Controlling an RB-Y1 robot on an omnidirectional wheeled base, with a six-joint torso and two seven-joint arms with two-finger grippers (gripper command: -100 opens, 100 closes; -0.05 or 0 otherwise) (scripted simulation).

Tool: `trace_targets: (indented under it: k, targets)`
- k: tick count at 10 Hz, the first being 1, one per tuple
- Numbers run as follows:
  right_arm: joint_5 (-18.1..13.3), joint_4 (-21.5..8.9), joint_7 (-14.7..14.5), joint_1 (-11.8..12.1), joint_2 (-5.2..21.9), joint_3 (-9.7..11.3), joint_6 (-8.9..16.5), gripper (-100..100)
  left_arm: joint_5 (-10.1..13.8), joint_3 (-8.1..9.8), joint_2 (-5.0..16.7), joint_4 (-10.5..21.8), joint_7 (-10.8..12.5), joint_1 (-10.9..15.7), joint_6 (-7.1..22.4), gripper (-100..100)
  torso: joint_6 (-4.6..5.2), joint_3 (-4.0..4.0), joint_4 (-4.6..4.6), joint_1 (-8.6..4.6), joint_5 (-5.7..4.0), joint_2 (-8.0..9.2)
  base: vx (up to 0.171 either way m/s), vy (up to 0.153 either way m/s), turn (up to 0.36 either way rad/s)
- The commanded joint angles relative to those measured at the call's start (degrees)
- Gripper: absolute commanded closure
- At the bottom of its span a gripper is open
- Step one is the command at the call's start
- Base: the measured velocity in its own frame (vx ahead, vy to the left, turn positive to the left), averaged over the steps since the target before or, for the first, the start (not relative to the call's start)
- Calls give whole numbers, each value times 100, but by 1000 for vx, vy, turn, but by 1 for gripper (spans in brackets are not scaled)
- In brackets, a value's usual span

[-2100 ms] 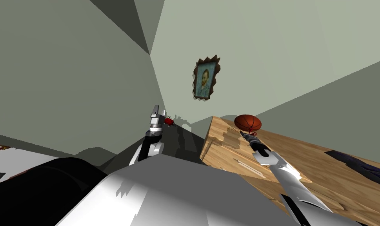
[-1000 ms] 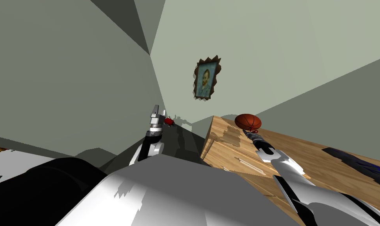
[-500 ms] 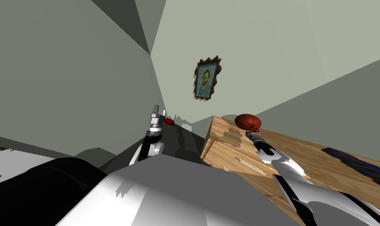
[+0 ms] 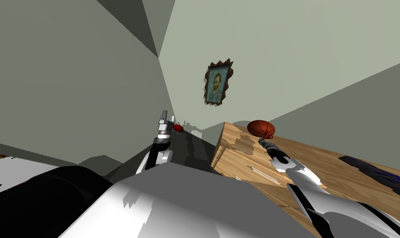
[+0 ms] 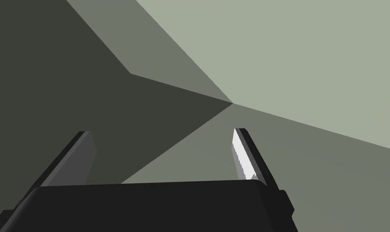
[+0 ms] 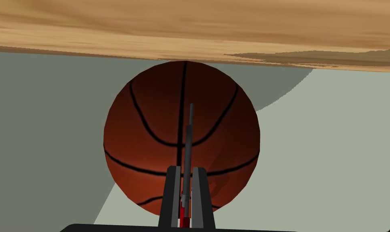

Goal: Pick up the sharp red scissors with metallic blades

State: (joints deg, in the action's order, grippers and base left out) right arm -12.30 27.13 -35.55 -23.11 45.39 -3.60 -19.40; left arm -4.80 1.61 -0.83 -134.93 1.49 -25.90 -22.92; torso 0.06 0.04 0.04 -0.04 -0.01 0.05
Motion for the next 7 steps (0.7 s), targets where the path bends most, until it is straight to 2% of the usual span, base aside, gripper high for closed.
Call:
trace_targets:
  k: [1,2,3,4,7]
  targets:
    - [-116,286,103,286,-104,-96,245,100,0,0,0,0,0,0,0,0,0,0,0,0,0,0,19,-29,29]
    - [-235,724,206,588,-206,-187,515,100,0,0,0,0,0,0,0,0,3,-3,-4,-11,-6,-3,32,-77,41]
    - [-354,1321,309,989,-308,-278,791,100,0,1,1,0,0,0,0,0,6,-6,-6,-31,-12,-7,31,-86,37]
    - [-354,1384,309,1060,-308,-278,791,100,0,1,1,0,0,0,0,0,3,-11,-9,-41,-16,-15,25,-61,25]
    - [-354,1707,309,1060,-308,-278,791,100,0,0,0,0,0,0,0,0,-1,-5,-2,-6,-2,-8,6,-9,-7]
